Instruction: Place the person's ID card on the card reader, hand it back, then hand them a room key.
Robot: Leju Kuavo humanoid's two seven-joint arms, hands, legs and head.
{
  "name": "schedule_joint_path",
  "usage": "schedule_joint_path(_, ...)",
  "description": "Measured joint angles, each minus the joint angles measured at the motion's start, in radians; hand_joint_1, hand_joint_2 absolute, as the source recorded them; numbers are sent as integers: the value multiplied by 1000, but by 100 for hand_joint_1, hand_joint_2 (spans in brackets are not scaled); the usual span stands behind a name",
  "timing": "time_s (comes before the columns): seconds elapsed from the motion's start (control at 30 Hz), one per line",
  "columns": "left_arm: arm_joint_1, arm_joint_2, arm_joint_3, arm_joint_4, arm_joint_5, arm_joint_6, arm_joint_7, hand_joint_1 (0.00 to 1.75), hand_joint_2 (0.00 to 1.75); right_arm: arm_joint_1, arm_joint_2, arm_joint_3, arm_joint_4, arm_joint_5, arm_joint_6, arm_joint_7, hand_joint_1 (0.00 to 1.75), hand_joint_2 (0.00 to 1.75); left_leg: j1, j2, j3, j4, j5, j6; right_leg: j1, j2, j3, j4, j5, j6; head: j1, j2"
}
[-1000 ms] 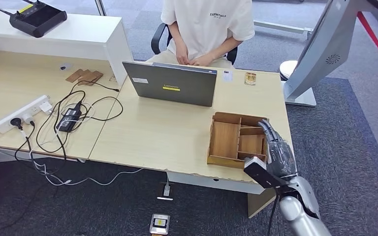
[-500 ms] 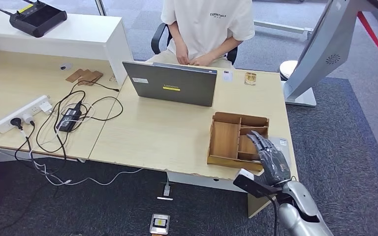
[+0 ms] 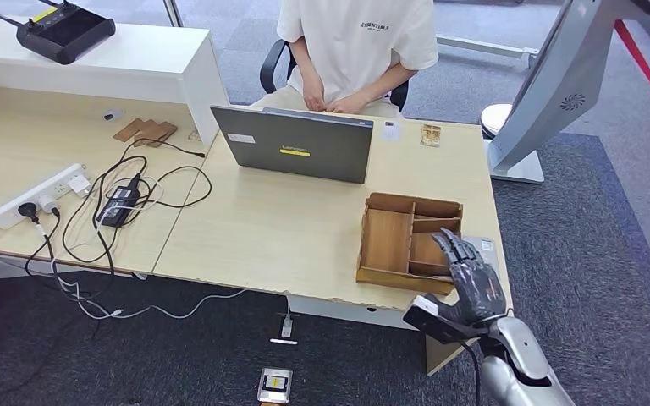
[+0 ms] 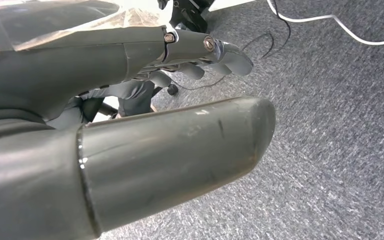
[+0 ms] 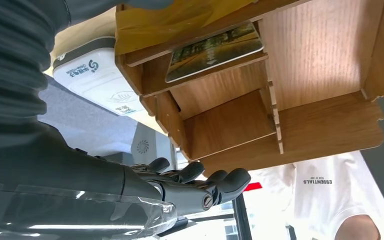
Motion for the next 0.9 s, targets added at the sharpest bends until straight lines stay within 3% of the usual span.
schedule_joint_path(0.27, 1, 0, 4, 0, -1, 2, -1, 0, 0, 0, -2, 3, 37, -2, -35, -8, 8, 175, 0, 0, 0, 0, 0, 0, 0, 0, 0, 0, 0, 0, 0, 0)
schedule_joint_path(0.4, 1, 0, 6, 0, -3, 2, -1, 0, 0, -1, -1, 6, 50, -1, -35, -10, 34, 175, 0, 0, 0, 0, 0, 0, 0, 0, 0, 0, 0, 0, 0, 0)
schedule_joint_path(0.47, 0, 0, 6, 0, -4, 2, -1, 0, 0, -1, 0, 8, 56, 0, -34, -10, 54, 175, 0, 0, 0, 0, 0, 0, 0, 0, 0, 0, 0, 0, 0, 0)
schedule_joint_path(0.53, 0, 0, 6, 0, -5, 2, -1, 0, 0, -1, 1, 10, 61, 1, -32, -11, 114, 175, 0, 0, 0, 0, 0, 0, 0, 0, 0, 0, 0, 0, 0, 0)
schedule_joint_path(0.6, 0, 0, 6, 0, -6, 2, -1, 0, 0, -1, 3, 13, 65, 2, -31, -11, 158, 175, 0, 0, 0, 0, 0, 0, 0, 0, 0, 0, 0, 0, 0, 0)
schedule_joint_path(0.8, 0, 0, 6, 0, -13, 1, -5, 0, 0, -3, 6, 19, 71, 2, -25, -11, 158, 175, 0, 0, 0, 0, 0, 0, 0, 0, 0, 0, 0, 0, 0, 0)
schedule_joint_path(0.87, 0, 0, 6, 0, -15, 0, -5, 0, 0, -7, 8, 21, 71, 2, -25, -10, 132, 175, 0, 0, 0, 0, 0, 0, 0, 0, 0, 0, 0, 0, 0, 0)
schedule_joint_path(0.9, 0, 0, 6, 0, -17, -1, -5, 0, 0, -9, 9, 21, 71, 1, -26, -10, 110, 175, 0, 0, 0, 0, 0, 0, 0, 0, 0, 0, 0, 0, 0, 0)
